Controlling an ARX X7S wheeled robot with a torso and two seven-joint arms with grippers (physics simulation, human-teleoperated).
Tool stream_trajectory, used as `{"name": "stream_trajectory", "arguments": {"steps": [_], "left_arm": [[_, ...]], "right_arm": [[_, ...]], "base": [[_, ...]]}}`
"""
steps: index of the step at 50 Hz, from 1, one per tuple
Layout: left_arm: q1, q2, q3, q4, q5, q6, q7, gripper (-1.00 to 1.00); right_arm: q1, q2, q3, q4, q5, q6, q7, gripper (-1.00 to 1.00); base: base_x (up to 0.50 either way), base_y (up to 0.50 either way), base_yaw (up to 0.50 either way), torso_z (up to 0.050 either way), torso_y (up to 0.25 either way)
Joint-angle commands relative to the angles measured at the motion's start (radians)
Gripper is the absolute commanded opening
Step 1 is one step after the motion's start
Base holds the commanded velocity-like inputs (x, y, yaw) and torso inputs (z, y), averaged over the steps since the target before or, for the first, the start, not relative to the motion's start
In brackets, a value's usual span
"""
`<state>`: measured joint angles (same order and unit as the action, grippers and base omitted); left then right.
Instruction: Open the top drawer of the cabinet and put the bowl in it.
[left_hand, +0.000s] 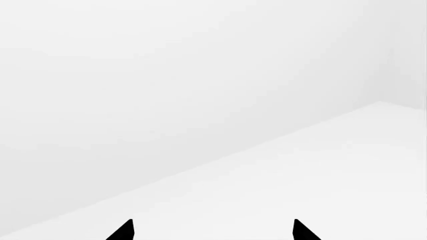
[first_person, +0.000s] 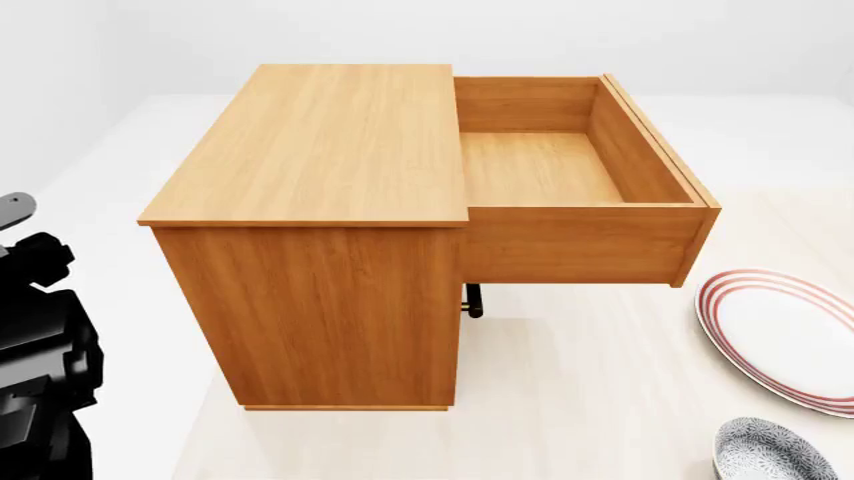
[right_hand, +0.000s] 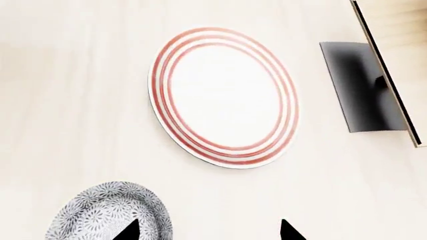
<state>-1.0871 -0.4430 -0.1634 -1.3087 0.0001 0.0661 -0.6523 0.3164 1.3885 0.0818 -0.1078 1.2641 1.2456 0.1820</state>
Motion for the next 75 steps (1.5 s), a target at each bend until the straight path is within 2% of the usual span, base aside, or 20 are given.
{"name": "stream_trajectory", "arguments": {"steps": [1,17,29,75], "left_arm": [[0.0,0.002,-0.001,0.0,-0.001,0.0,0.003,1.0],[0.0,-0.001,-0.008,0.0,0.0,-0.001,0.003,1.0],[-0.003,-0.003,-0.005,0.0,0.001,-0.003,-0.001,1.0],[-0.007,0.0,0.002,0.0,0.0,0.001,-0.008,1.0]], "right_arm": [[-0.09,-0.005,0.011,0.012,-0.032,-0.034,-0.023,1.0],[0.056,-0.108,-0.199,0.062,-0.163,-0.023,-0.068,1.0],[0.095,-0.183,-0.291,0.132,-0.256,-0.066,-0.108,1.0],[0.139,-0.314,-0.459,0.323,-0.425,-0.162,-0.201,1.0]], "base": [[0.0,0.0,0.0,0.0,0.0],[0.0,0.0,0.0,0.0,0.0],[0.0,0.0,0.0,0.0,0.0],[0.0,0.0,0.0,0.0,0.0]]}}
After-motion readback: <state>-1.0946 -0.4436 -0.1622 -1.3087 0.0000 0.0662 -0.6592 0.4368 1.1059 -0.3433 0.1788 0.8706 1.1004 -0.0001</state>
